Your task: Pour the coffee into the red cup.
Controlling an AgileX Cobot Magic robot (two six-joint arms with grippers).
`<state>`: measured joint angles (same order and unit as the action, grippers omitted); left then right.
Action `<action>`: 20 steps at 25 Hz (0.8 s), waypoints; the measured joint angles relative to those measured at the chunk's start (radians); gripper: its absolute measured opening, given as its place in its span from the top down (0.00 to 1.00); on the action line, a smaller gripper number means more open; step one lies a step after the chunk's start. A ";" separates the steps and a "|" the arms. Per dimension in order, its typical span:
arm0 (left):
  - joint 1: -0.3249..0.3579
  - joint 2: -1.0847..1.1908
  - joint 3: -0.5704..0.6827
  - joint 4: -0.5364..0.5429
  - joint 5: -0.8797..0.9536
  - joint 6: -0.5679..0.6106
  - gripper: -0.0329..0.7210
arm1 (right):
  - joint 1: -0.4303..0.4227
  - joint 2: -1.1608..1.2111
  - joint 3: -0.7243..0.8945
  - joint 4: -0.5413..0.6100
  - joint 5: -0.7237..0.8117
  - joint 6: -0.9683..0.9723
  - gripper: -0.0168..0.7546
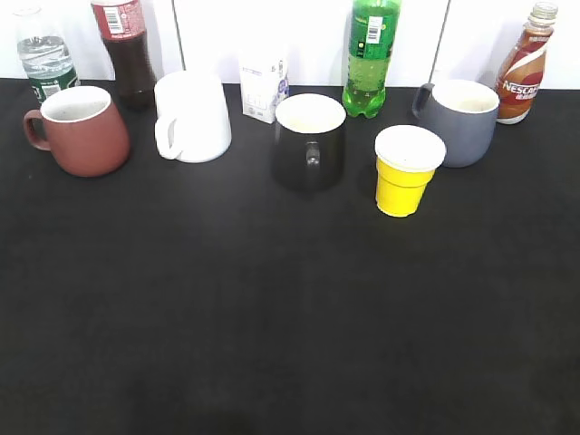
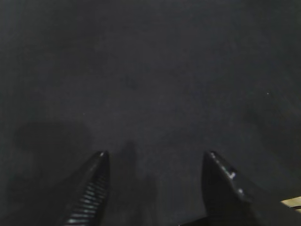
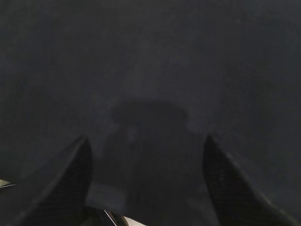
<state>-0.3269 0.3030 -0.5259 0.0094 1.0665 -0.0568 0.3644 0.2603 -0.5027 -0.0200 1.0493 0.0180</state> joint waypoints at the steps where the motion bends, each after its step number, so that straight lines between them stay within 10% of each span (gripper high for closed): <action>1: 0.000 0.000 0.000 0.000 0.000 0.000 0.36 | 0.000 0.000 0.000 0.000 0.000 0.000 0.24; 9: 0.007 -0.033 0.000 0.000 0.000 0.000 0.46 | 0.000 -0.004 0.000 0.000 -0.001 0.000 0.24; 16: 0.253 -0.243 0.000 0.000 0.001 0.000 0.58 | -0.331 -0.156 0.000 0.000 -0.007 0.000 0.24; 20: 0.318 -0.310 0.001 0.000 0.001 0.000 0.61 | -0.349 -0.268 0.000 0.000 -0.008 0.000 0.24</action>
<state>-0.0092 -0.0074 -0.5248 0.0094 1.0673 -0.0568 0.0152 -0.0075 -0.5027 -0.0200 1.0417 0.0180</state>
